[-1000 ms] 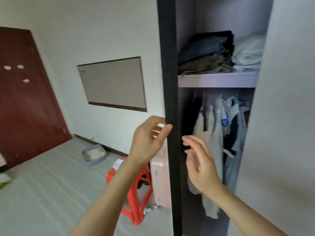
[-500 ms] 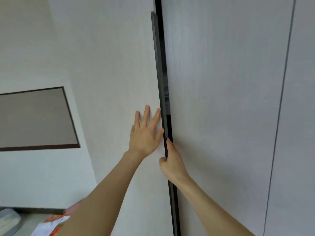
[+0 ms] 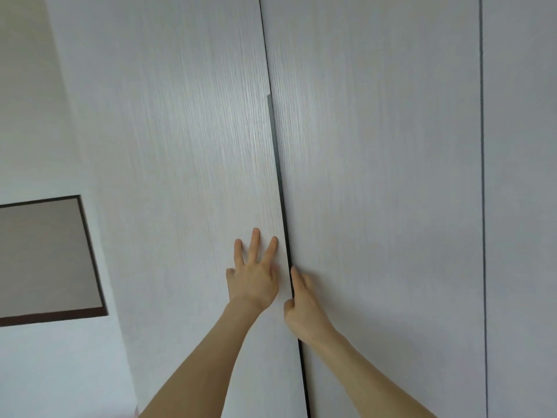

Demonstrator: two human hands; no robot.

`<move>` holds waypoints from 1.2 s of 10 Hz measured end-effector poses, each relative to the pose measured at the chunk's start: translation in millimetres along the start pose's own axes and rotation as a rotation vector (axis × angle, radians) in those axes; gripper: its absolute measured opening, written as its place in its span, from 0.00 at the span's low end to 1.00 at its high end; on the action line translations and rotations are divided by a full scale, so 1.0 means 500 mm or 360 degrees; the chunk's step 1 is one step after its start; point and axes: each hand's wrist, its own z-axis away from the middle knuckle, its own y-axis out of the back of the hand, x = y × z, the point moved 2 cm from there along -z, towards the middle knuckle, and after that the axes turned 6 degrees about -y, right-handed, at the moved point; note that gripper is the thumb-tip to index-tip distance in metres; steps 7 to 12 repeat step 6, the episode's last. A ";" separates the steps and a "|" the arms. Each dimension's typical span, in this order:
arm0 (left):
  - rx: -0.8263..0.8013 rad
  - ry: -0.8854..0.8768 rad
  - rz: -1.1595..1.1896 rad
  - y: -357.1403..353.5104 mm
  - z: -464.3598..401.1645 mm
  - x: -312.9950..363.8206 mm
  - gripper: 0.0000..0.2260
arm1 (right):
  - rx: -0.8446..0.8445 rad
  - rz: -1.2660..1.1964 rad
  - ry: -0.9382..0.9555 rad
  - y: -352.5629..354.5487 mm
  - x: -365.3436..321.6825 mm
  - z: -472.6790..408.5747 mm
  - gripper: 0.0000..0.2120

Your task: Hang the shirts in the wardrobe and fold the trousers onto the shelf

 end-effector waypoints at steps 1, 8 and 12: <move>0.0009 -0.0019 -0.0061 -0.004 -0.004 -0.007 0.28 | 0.0211 0.0570 0.0318 0.004 -0.006 -0.004 0.34; 0.0185 -0.0026 -0.0143 0.035 -0.023 -0.049 0.33 | 0.0230 0.0997 0.0474 0.096 -0.028 -0.031 0.28; 0.0185 -0.0026 -0.0143 0.035 -0.023 -0.049 0.33 | 0.0230 0.0997 0.0474 0.096 -0.028 -0.031 0.28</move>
